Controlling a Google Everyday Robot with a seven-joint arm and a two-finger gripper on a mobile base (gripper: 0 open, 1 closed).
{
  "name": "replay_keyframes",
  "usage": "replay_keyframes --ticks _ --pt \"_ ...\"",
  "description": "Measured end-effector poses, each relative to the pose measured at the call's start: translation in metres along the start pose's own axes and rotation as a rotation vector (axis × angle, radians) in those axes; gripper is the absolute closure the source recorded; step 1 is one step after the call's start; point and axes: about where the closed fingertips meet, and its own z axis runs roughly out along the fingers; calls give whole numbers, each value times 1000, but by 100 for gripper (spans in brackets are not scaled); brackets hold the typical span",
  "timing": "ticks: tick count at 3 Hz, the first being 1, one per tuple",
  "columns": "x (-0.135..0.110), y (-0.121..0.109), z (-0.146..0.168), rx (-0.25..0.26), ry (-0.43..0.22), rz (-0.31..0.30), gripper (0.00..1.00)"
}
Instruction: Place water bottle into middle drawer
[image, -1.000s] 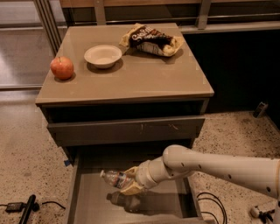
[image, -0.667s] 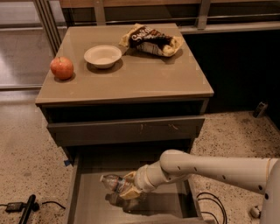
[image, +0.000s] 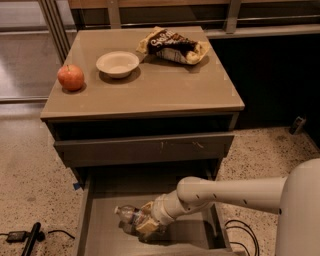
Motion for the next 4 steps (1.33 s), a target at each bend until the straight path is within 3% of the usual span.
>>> replay_keyframes --ticks 1,4 --pt "6 -13 11 27 40 -5 100" --pt "6 -13 11 27 41 -5 27"
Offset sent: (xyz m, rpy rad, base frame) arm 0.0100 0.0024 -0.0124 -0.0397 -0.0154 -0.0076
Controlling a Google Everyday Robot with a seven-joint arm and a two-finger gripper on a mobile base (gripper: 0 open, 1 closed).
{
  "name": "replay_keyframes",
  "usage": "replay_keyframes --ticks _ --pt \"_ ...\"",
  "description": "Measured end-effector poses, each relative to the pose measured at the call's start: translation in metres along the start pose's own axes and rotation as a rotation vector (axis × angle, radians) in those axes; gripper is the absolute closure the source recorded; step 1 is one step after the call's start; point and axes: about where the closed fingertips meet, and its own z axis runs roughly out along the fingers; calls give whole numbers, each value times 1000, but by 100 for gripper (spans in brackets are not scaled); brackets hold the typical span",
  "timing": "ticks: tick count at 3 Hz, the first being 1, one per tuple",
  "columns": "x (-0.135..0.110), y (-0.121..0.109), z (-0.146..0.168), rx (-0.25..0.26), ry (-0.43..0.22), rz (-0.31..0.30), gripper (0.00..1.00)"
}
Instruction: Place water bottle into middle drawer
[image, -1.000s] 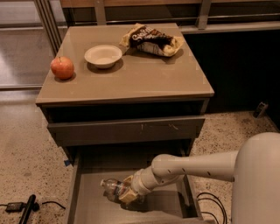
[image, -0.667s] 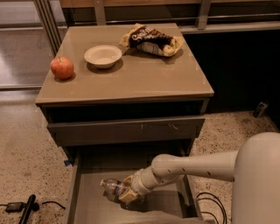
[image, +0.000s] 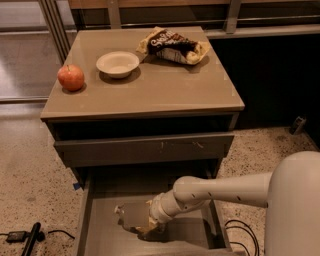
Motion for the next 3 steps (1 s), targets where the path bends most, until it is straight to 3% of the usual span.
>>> replay_keyframes --ticks 1,3 --pt "0 0 0 0 0 0 4" --pt "0 0 0 0 0 0 0"
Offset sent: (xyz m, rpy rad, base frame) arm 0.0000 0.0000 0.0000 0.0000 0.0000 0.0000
